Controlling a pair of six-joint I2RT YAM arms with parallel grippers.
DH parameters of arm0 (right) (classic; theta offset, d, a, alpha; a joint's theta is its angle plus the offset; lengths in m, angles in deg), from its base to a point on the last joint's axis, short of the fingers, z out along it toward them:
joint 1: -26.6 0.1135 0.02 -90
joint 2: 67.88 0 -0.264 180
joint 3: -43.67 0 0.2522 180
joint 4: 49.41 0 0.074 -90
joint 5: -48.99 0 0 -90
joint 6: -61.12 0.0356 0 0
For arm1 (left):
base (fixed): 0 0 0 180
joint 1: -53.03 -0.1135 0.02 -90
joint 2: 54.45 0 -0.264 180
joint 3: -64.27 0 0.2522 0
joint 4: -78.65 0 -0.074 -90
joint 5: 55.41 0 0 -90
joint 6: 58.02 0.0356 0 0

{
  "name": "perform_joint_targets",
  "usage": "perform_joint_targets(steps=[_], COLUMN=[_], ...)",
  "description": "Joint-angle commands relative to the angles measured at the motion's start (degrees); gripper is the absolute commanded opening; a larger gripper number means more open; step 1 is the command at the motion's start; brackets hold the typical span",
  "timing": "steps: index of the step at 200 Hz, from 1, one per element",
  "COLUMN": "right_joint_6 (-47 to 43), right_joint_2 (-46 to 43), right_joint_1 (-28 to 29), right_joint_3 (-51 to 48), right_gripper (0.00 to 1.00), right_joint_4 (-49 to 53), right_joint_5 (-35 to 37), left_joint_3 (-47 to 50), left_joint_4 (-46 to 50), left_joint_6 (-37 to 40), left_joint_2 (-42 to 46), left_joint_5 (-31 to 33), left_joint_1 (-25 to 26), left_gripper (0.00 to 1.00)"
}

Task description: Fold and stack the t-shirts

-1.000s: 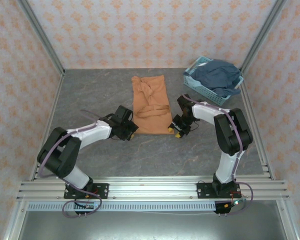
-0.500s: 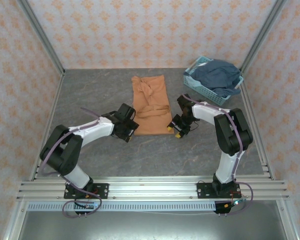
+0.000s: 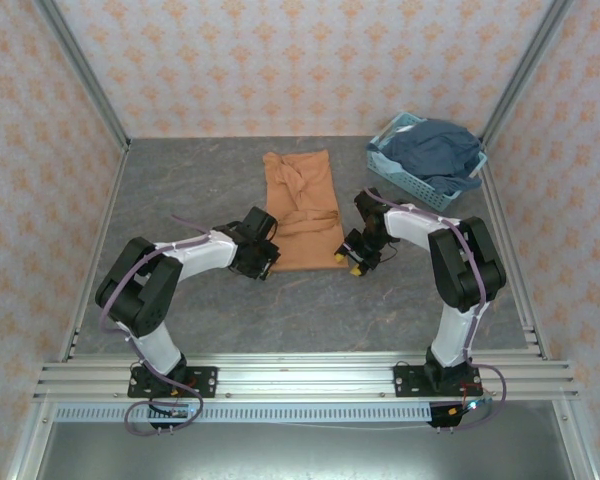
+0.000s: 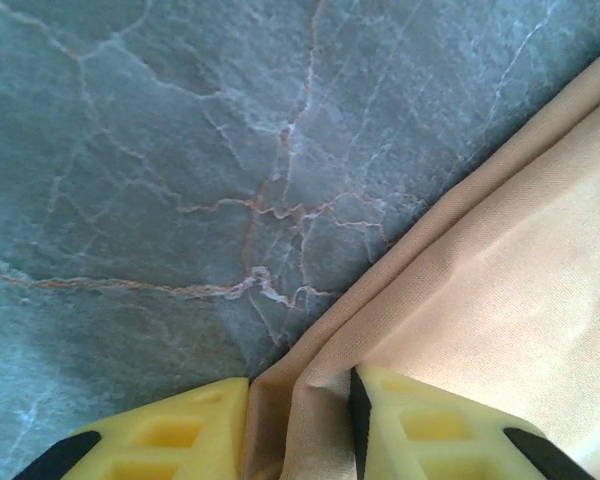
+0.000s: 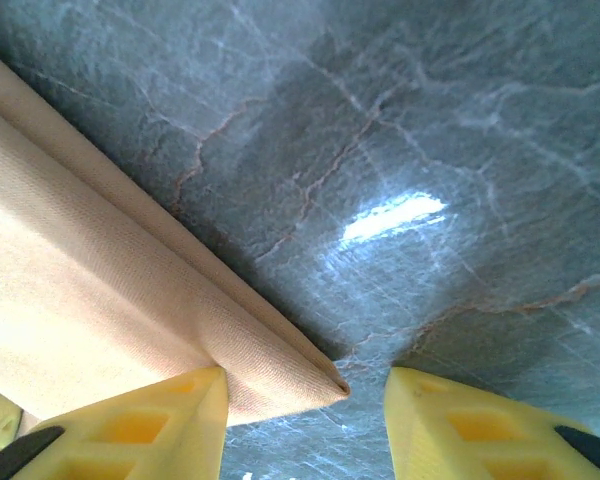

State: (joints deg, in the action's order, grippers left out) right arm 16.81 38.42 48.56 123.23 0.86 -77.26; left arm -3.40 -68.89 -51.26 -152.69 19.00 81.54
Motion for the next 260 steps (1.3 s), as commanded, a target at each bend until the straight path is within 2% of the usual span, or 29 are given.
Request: perform_joint_targets(steps=[1, 13, 26, 93, 140, 176, 222, 246, 260], right_joint_6=[0.97, 1.39, 2.08, 3.38, 0.93, -4.69, -9.52, -9.92, -9.92], right_joint_2=[0.68, 1.09, 1.58, 3.43, 3.40, 4.27, 4.21, 4.33, 4.84], right_joint_1=[1.49, 1.48, 1.47, 1.54, 1.34, 1.60, 2.85, 3.05, 3.02], right_joint_3=[-0.25, 0.02, 0.16, 2.58, 3.75, 8.45, 10.80, 9.73, 9.34], right_gripper=[0.43, 0.40, 0.39, 0.32, 0.38, 0.38, 0.44, 0.44, 0.40], right_joint_4=[-6.01, -6.31, -6.66, -6.22, -3.32, 4.71, 10.98, 10.82, 10.13], right_joint_5=[-1.28, -1.36, -1.35, 0.27, 3.45, 7.54, 11.79, 12.19, 12.26], left_joint_3=[-0.58, -1.01, -1.91, -2.23, -3.02, -4.26, -5.13, -5.91, -6.14], left_joint_4=[-1.74, -1.65, -1.07, 0.83, 2.41, 4.84, 4.89, 5.41, 5.39], left_joint_6=[-1.12, -0.97, -0.49, 1.10, 2.37, 3.56, 3.83, 4.25, 4.40], left_joint_2=[-2.13, -2.31, -2.57, -2.32, -1.81, -2.04, -2.76, -3.01, -3.17], left_joint_5=[0.29, 0.48, 0.52, 0.32, 0.62, 1.06, 0.99, 1.23, 1.26], left_joint_1=[0.84, 0.86, 0.92, 0.81, 0.38, 0.22, 0.20, 0.18, 0.18], left_gripper=[0.24, 0.15, 0.10, 0.03, 0.00, 0.00, 0.00, 0.00, 0.00])
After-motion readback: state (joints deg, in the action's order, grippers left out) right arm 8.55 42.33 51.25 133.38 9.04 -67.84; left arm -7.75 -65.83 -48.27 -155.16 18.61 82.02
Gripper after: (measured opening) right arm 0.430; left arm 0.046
